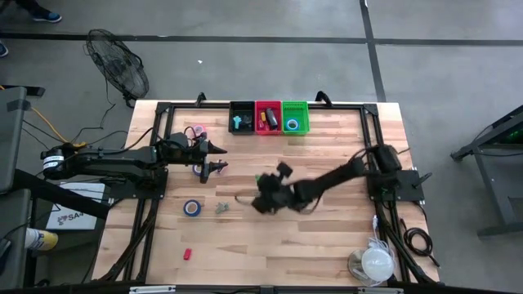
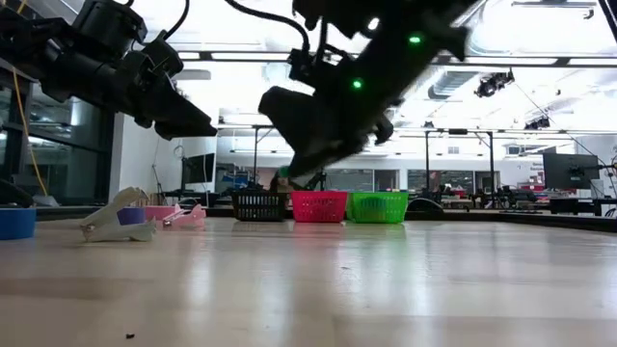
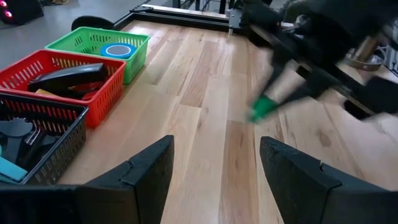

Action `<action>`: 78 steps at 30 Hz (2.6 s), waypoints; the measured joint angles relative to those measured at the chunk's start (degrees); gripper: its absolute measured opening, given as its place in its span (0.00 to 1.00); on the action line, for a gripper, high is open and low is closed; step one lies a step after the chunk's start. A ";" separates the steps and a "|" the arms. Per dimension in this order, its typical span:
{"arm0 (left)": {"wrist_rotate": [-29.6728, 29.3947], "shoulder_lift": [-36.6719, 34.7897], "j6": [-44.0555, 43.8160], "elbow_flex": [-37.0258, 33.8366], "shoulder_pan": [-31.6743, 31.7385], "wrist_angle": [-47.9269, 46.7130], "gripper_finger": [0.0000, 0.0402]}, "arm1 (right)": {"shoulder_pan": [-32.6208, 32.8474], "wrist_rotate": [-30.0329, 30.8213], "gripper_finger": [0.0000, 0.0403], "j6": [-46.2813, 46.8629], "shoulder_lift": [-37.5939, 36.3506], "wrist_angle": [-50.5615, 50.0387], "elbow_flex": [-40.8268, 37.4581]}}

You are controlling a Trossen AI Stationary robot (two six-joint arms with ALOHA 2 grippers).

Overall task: Pick and place Stapler, Stapler remover, tape
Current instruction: Put the small green stapler into the red bin, then put the pink tape into the green bin

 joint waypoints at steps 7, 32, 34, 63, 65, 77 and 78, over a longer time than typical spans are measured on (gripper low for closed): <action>-0.01 0.00 0.22 0.00 -0.01 0.00 0.58 | -12.09 -0.89 0.13 -4.54 -5.25 -0.83 0.10; -0.15 0.00 1.29 0.00 -0.01 0.07 0.58 | -35.35 -27.55 0.16 -5.96 -5.71 4.77 0.15; -0.17 0.00 1.29 0.00 0.00 0.11 0.58 | -35.36 -26.93 0.19 -6.82 -5.71 4.79 0.15; -0.22 0.00 1.27 0.00 -0.02 -0.63 0.58 | -35.32 -36.07 0.42 -10.08 -10.46 -2.52 0.24; -0.89 0.00 1.27 0.00 -0.02 -1.00 0.58 | -34.68 -35.93 0.43 -10.46 -12.59 -6.64 0.24; -18.81 0.02 -5.84 1.27 -0.02 -10.21 0.58 | -23.88 -21.32 0.43 -12.45 -24.09 -24.97 0.26; -20.28 0.02 -6.49 2.20 -0.02 -12.15 0.58 | -22.88 -19.80 0.43 -12.47 -24.32 -26.23 0.26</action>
